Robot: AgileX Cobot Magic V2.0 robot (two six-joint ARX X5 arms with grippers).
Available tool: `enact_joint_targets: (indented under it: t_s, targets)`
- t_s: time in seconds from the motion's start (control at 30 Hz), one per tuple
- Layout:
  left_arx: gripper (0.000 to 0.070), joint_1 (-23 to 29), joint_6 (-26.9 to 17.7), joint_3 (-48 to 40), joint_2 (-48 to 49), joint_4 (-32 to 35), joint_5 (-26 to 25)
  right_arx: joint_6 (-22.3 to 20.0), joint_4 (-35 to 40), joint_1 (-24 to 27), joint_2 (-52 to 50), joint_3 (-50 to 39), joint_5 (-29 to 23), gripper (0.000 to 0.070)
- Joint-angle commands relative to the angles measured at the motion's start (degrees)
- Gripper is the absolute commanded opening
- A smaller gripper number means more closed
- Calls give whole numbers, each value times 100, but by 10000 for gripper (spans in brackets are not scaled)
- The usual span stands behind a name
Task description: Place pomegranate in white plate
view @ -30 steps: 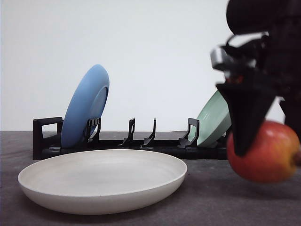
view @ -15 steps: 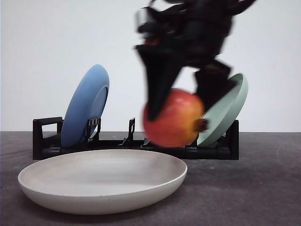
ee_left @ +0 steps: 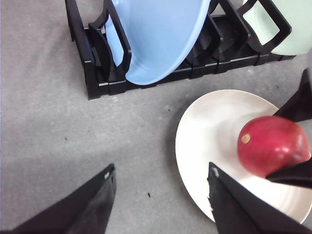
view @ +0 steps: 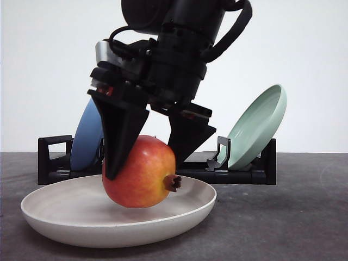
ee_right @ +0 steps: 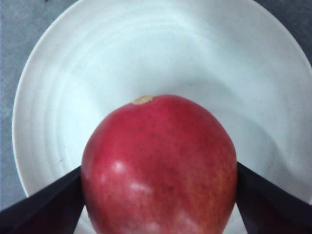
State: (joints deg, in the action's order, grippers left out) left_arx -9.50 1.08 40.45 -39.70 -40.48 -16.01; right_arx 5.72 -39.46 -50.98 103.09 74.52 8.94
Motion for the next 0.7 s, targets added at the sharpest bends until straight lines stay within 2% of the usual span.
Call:
enact_joint_targets:
  t_s: [0.0, 0.23, 0.67]
  targets:
    - [353, 2, -44, 90, -31, 89, 15, -56, 87, -63, 117, 138, -7, 464]
    - [353, 2, -44, 90, -31, 135, 14, -36, 175, -63, 140, 138, -6, 493]
    - [353, 2, -44, 90, -31, 150, 13, -20, 199, -63, 148, 136, -13, 493]
